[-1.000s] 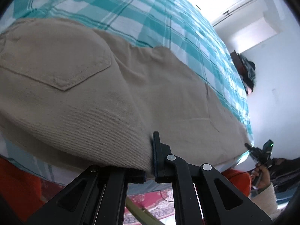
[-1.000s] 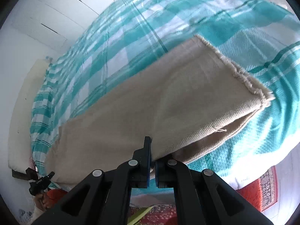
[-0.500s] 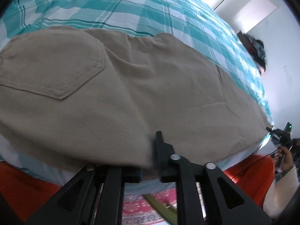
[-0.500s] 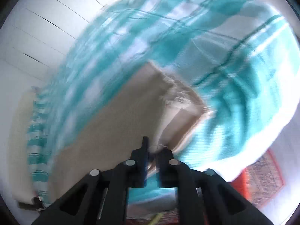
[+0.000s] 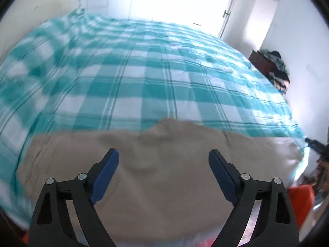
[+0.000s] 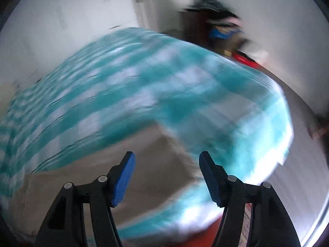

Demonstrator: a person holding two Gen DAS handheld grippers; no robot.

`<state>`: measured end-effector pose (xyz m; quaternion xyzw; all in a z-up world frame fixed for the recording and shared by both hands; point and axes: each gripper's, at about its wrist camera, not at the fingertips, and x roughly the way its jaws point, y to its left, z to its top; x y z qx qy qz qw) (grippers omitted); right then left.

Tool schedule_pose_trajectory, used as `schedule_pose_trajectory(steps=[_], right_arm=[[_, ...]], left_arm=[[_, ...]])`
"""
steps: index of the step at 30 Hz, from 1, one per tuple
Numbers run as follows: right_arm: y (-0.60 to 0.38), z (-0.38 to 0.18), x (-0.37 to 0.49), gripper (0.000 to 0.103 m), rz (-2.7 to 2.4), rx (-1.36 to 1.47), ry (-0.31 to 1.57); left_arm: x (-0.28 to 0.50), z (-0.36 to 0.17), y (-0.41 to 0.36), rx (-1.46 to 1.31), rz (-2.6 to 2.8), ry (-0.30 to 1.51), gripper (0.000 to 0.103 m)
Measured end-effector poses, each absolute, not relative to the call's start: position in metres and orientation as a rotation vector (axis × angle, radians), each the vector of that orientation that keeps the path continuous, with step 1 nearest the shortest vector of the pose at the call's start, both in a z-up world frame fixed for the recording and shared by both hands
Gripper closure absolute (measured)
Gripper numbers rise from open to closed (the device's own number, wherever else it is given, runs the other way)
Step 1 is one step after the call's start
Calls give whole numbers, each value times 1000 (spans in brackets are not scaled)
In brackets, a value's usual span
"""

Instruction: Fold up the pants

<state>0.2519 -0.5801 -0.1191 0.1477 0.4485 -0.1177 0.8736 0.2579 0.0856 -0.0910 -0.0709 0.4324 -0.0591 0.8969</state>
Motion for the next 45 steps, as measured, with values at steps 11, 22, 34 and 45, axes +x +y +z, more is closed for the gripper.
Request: schedule_pose_trajectory(steps=[11,22,34,45], right_arm=[[-488,-219,278,35,1,198,1141],[-417,-143,321,28,14,119,902],[-378,-235,355,22,2,102,1017],[-376,-246,353,8,54,113,984]], left_arm=[[261,-176,102,-99,-36,1132,20],[399,-131,145,-138,139,849,3],[433,-256,173,-112,105,1054,0],[435,-256,167,-73,123,1077,0]])
